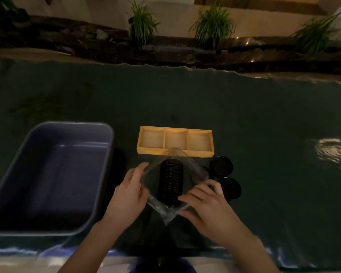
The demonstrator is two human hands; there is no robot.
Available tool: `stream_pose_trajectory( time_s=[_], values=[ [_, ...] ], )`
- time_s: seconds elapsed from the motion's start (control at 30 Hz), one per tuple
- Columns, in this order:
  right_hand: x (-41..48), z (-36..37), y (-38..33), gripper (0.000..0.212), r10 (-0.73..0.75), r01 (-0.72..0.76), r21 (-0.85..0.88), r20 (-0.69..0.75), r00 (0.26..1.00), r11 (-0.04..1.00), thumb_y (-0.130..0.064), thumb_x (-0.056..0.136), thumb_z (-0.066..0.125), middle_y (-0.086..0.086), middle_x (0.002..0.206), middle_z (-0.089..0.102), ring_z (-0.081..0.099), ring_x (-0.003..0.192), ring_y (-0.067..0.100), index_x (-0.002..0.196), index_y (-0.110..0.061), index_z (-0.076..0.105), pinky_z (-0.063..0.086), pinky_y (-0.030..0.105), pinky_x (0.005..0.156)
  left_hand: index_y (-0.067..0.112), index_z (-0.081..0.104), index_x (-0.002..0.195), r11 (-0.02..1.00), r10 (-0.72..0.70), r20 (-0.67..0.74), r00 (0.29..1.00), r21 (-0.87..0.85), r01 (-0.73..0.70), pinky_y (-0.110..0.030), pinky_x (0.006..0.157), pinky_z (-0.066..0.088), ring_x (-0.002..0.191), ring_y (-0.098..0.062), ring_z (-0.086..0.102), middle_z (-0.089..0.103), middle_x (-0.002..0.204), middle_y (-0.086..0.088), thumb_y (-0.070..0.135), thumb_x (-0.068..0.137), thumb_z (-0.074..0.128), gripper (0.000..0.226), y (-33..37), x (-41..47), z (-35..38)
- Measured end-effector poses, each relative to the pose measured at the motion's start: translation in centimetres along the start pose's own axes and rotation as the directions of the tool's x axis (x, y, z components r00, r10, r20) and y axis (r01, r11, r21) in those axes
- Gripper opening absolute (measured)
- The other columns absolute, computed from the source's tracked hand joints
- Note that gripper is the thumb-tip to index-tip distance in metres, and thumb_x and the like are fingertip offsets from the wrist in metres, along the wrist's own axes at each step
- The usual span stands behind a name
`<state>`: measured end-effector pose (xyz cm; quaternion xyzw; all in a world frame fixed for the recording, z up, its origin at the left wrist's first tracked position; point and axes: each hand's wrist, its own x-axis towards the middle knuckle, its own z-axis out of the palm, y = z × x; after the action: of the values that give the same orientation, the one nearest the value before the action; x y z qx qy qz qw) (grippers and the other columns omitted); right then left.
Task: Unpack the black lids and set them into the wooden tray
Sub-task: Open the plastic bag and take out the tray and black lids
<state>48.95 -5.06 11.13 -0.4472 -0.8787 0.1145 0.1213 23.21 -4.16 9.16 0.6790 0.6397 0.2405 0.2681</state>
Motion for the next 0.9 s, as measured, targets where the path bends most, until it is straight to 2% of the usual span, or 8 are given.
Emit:
stream_pose_trajectory(
  time_s=[0.1, 0.33, 0.43, 0.53, 0.6, 0.73, 0.8, 0.9],
  values=[
    [-0.5, -0.4, -0.1, 0.008, -0.013, 0.014, -0.011, 0.017, 1.0, 1.0, -0.037, 0.092, 0.07, -0.017, 0.083, 0.069, 0.064, 0.086, 0.011, 0.088, -0.033, 0.076, 0.034, 0.037, 0.102, 0.039, 0.034, 0.145, 1.0, 0.01, 0.005, 1.0, 0.02, -0.01, -0.036, 0.07, 0.063, 0.074, -0.01, 0.067, 0.053, 0.126, 0.005, 0.008, 0.093, 0.065, 0.068, 0.0, -0.6, -0.6],
    [-1.7, -1.9, -0.7, 0.021, -0.027, 0.034, -0.05, 0.137, 0.99, 0.998, -0.045, 0.094, 0.063, -0.017, 0.076, 0.068, 0.062, 0.081, 0.008, 0.083, -0.035, 0.078, 0.033, 0.034, 0.097, 0.029, 0.05, 0.137, 0.994, 0.111, -0.02, 0.994, -0.014, -0.111, -0.029, 0.066, 0.06, 0.071, -0.006, 0.063, 0.048, 0.125, 0.005, -0.003, 0.09, 0.065, 0.06, 0.6, -2.1, -0.8],
    [-0.5, -2.5, -1.4, 0.027, 0.01, -0.01, 0.003, 0.088, 0.996, 1.0, -0.046, 0.099, 0.055, -0.015, 0.089, 0.072, 0.066, 0.084, 0.007, 0.095, -0.032, 0.077, 0.045, 0.032, 0.093, 0.016, 0.064, 0.129, 0.991, 0.131, -0.028, 0.991, -0.012, -0.131, -0.027, 0.072, 0.061, 0.076, -0.006, 0.065, 0.052, 0.126, 0.004, -0.007, 0.088, 0.066, 0.047, 0.7, -2.1, -0.5],
    [2.4, -2.2, -2.3, 0.024, 0.053, -0.054, 0.047, 0.009, 0.999, 0.997, -0.033, 0.097, 0.062, -0.003, 0.107, 0.073, 0.071, 0.091, 0.014, 0.11, -0.019, 0.076, 0.058, 0.033, 0.086, 0.011, 0.066, 0.129, 0.992, 0.121, -0.049, 0.991, 0.023, -0.12, -0.028, 0.071, 0.061, 0.073, -0.004, 0.064, 0.058, 0.123, 0.006, -0.005, 0.088, 0.066, 0.044, 1.3, -2.0, -0.1],
    [5.0, -1.5, -2.5, 0.028, 0.096, -0.098, 0.022, 0.063, 0.993, 0.995, -0.031, 0.096, 0.065, 0.001, 0.115, 0.07, 0.07, 0.099, 0.019, 0.119, -0.016, 0.071, 0.06, 0.033, 0.086, 0.01, 0.065, 0.13, 0.991, 0.126, -0.04, 0.991, 0.058, -0.124, -0.031, 0.065, 0.062, 0.067, -0.006, 0.064, 0.061, 0.124, 0.004, -0.001, 0.088, 0.068, 0.044, 1.7, -1.9, 0.1],
    [9.1, 1.4, -1.4, 0.071, 0.196, -0.177, -0.087, 0.382, 0.903, 0.98, -0.039, 0.089, 0.074, 0.014, 0.146, 0.049, 0.05, 0.133, 0.033, 0.146, -0.01, 0.044, 0.048, 0.045, 0.105, 0.008, 0.067, 0.128, 0.985, 0.119, -0.039, 0.992, 0.128, -0.113, -0.02, 0.059, 0.056, 0.063, -0.005, 0.065, 0.064, 0.125, 0.0, 0.008, 0.087, 0.074, 0.042, 2.4, -1.7, -0.1],
    [10.4, 3.2, -0.3, 0.108, 0.232, -0.158, -0.181, 0.531, 0.815, 0.971, -0.045, 0.081, 0.08, 0.023, 0.166, 0.018, 0.022, 0.153, 0.043, 0.161, -0.009, 0.017, 0.027, 0.053, 0.122, 0.007, 0.067, 0.128, 0.98, 0.122, -0.041, 0.992, 0.161, -0.114, -0.018, 0.063, 0.055, 0.066, -0.005, 0.066, 0.066, 0.126, -0.003, 0.008, 0.085, 0.077, 0.044, 2.5, -1.6, -0.3],
    [11.5, 5.9, 1.0, 0.136, 0.257, -0.124, -0.247, 0.634, 0.729, 0.961, -0.053, 0.073, 0.085, 0.023, 0.17, -0.017, -0.011, 0.156, 0.047, 0.164, -0.016, -0.009, 0.004, 0.059, 0.126, 0.006, 0.066, 0.129, 0.971, 0.129, -0.062, 0.99, 0.209, -0.113, -0.026, 0.076, 0.06, 0.08, -0.012, 0.07, 0.067, 0.127, -0.007, 0.009, 0.082, 0.08, 0.049, 2.5, -1.3, -0.5]
  ],
)
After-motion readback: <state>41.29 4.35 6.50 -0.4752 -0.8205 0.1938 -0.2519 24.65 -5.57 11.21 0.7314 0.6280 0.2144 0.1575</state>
